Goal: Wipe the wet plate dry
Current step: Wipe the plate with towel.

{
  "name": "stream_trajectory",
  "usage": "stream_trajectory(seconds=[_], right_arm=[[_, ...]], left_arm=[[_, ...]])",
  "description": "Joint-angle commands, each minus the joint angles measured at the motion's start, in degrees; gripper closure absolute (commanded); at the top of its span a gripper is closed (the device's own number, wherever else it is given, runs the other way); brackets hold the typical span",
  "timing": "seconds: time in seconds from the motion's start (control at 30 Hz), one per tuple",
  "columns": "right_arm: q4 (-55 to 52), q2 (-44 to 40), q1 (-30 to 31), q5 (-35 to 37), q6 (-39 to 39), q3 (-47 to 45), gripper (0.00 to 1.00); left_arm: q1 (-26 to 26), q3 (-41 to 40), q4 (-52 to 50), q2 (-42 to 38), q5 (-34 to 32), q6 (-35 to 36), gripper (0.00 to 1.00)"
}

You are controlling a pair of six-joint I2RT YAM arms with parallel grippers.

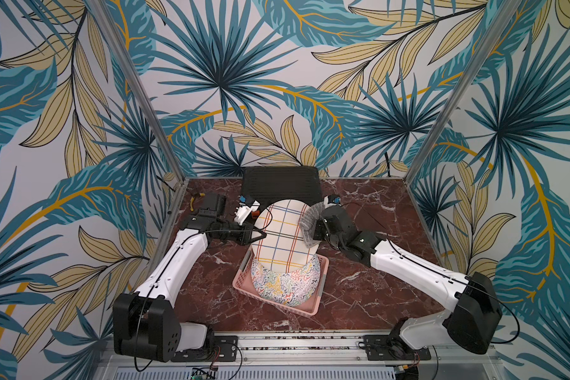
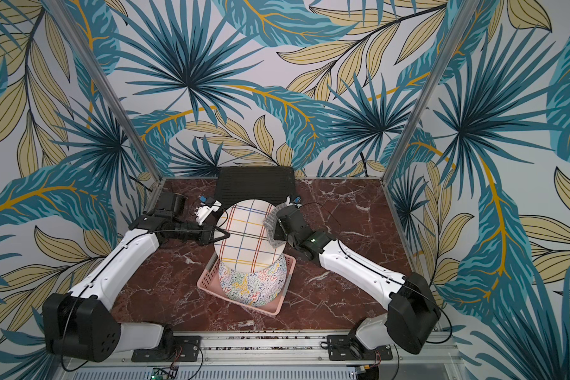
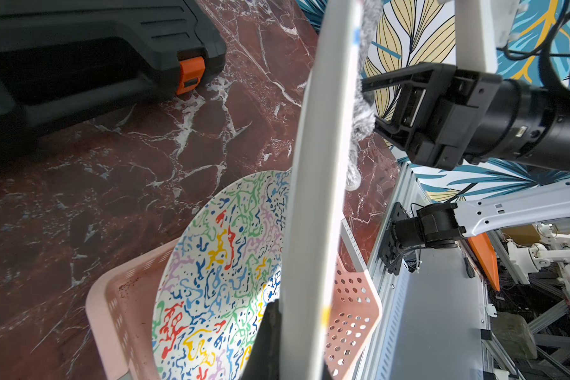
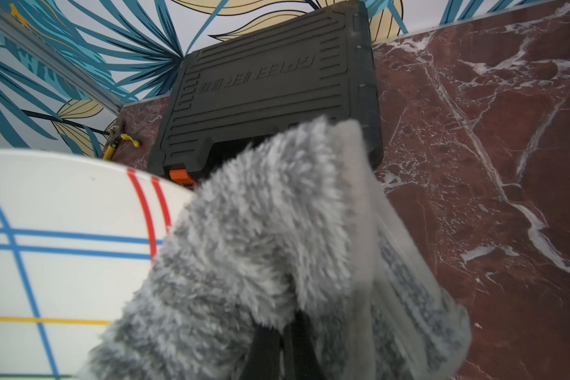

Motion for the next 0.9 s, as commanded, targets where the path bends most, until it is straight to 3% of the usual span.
stream_trajectory(seconds=[0.0,0.43,0.63,0.87], right_arm=[[0.1,-0.8,1.3,-0.7,-0.3,-2.3,1.00],[2.6,13.9,18.0,-5.1,-8.9,14.4,1.00],[2.1,11.7,16.6,0.1,-7.9,9.6,1.00],[2.1,6.5,13.2,0.2,-4.2,0.7,1.00]], left_arm=[[-0.4,0.5,2.3,-1.9,7.1,1.3,1.00],[-0.4,0.4,2.8,-1.7,6.8,0.9,1.00],[-0.4,0.3,2.8,-2.0,6.8,0.8,1.00],[-0.5,0.3,3.0,-2.3,6.9,0.6,1.00]])
